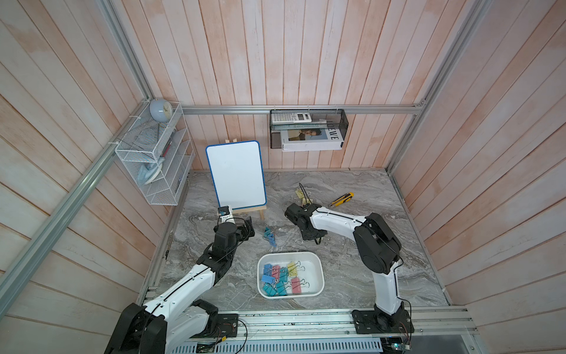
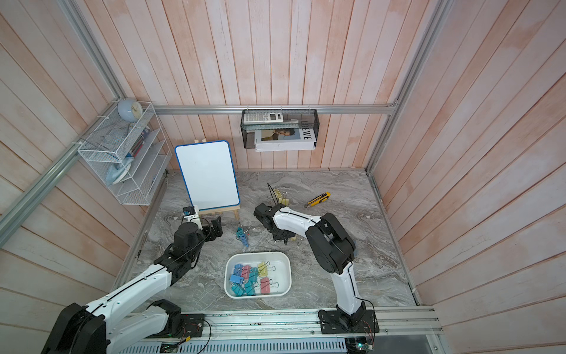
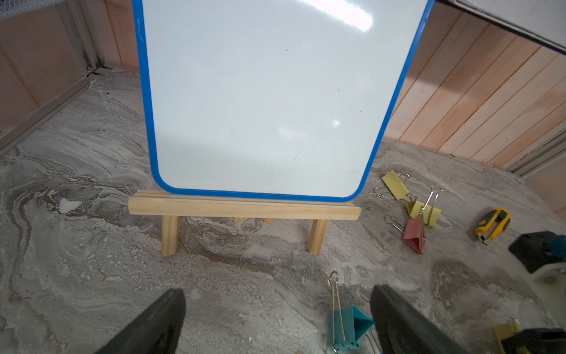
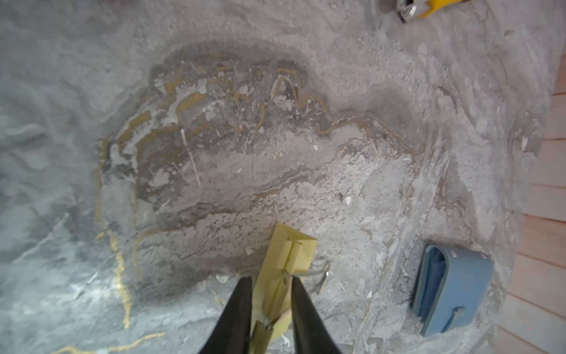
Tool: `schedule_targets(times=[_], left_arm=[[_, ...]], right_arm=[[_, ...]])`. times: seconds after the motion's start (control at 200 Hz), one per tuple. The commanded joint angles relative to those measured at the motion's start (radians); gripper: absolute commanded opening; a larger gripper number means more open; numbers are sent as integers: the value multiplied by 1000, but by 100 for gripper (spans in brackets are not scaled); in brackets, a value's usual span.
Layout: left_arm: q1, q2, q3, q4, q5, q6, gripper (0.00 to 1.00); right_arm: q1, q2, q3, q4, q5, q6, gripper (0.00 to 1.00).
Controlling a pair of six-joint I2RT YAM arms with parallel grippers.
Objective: Put the binder clips in the storage box
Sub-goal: Pick up the binder clip at the center of the board.
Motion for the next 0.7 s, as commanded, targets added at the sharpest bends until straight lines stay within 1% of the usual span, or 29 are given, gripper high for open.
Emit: schedule_targets(times=[0.0, 0.26, 0.495, 0.695], left_arm=[[4, 3, 4, -2, -8, 10, 100], [4, 4, 5, -2, -6, 8, 100], [4, 7, 4, -1, -5, 8, 100], [4, 7, 3, -1, -7, 9, 100]], right_arm=[[2, 3, -9, -6, 9, 11, 18], [2, -46, -28, -13, 27, 16, 5], [23, -160, -50, -32, 52, 21, 3], [113, -261, -37, -142, 114, 73, 3]])
